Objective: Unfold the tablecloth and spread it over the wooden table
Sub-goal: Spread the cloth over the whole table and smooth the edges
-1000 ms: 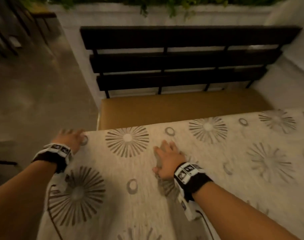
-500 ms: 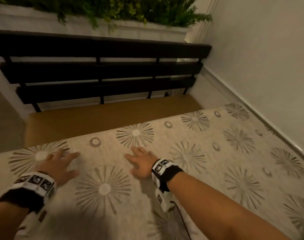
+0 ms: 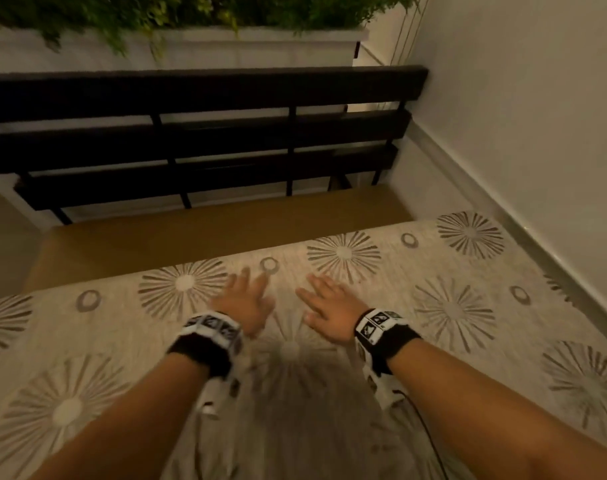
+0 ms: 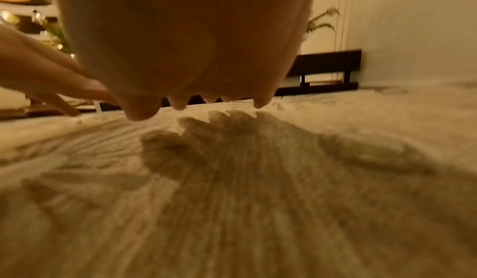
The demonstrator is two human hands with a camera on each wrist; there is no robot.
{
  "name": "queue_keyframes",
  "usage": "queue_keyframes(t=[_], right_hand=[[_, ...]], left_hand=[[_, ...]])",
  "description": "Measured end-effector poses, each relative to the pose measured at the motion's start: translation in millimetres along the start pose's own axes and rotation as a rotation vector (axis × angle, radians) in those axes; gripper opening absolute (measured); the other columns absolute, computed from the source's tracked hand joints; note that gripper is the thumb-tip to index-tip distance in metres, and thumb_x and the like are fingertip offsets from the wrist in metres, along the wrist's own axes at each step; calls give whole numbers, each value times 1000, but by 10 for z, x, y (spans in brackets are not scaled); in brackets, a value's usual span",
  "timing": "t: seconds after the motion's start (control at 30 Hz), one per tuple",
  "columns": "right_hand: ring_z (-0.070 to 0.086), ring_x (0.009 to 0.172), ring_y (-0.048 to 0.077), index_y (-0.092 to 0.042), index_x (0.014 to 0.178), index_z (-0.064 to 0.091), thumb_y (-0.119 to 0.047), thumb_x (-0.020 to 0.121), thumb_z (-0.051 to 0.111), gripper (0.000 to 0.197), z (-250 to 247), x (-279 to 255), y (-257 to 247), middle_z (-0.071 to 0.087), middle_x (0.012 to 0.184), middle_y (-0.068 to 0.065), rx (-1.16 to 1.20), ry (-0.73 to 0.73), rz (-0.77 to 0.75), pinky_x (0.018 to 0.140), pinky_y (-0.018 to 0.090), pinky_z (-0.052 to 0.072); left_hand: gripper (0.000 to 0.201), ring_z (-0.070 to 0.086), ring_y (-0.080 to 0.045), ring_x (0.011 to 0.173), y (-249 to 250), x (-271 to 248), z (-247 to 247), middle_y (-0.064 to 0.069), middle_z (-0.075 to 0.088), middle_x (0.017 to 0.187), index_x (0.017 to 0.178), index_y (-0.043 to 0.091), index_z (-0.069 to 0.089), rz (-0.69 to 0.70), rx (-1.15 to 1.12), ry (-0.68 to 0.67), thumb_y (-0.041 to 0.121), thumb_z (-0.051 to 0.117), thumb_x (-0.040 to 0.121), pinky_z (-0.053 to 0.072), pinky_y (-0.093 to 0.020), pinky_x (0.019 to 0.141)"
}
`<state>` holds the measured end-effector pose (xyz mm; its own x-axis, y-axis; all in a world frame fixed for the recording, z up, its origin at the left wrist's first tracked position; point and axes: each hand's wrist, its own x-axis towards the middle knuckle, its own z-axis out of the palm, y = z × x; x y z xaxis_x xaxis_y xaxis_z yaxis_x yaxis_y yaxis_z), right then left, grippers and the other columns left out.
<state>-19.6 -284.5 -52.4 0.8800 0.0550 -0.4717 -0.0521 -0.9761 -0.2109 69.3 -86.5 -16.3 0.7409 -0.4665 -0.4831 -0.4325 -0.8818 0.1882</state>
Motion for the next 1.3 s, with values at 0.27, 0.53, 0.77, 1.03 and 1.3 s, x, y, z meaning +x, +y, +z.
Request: queue_keyframes(t=[0.27, 0.53, 0.77, 1.03, 1.3], right_hand=[[-10, 149, 20, -37, 151, -7, -62, 95, 17, 65, 47, -589, 1657, -16, 161, -6, 134, 123, 530, 118, 50, -1], [-5, 148, 33, -25, 154, -5, -59, 96, 19, 71, -35, -1225, 2508, -13, 161, 9, 174, 18, 810, 119, 50, 2], [-10, 149, 26, -31, 153, 6, -47, 99, 31, 62, -438, -387, 2396, -12, 162, 2, 136, 3, 127, 120, 47, 2], [-3, 149, 27, -31, 153, 4, -62, 92, 24, 71, -557, -457, 3995, -7, 163, 3, 153, 147, 411, 118, 48, 4], [26, 143, 35, -19, 154, 14, -84, 79, 20, 99, -431, -714, 4822, 20, 159, 14, 651, 49, 720, 118, 47, 20]], left_hand=[[61, -9, -36, 147, 271, 297, 318, 2, -15, 161, 145, 54, -4, -34, 82, -108, 64, 25, 92, 13, -64, 112], [72, 12, -39, 142, 488, 304, 206, -4, 7, 159, 142, 51, 15, -80, 130, -82, 64, 43, 77, 25, -62, 110], [72, 11, -37, 146, 1859, 838, -96, -8, 13, 160, 146, 37, 21, -107, 145, 106, 68, 39, 84, 19, -60, 113], [100, -5, -43, 146, 2141, 1447, 311, -13, -10, 160, 146, 51, -8, -166, 88, -93, 90, 38, 66, 2, -54, 119], [101, -8, -45, 145, 2143, 1435, 302, -12, -14, 160, 145, 52, -8, -196, 65, -113, 90, 40, 65, 5, -54, 119]])
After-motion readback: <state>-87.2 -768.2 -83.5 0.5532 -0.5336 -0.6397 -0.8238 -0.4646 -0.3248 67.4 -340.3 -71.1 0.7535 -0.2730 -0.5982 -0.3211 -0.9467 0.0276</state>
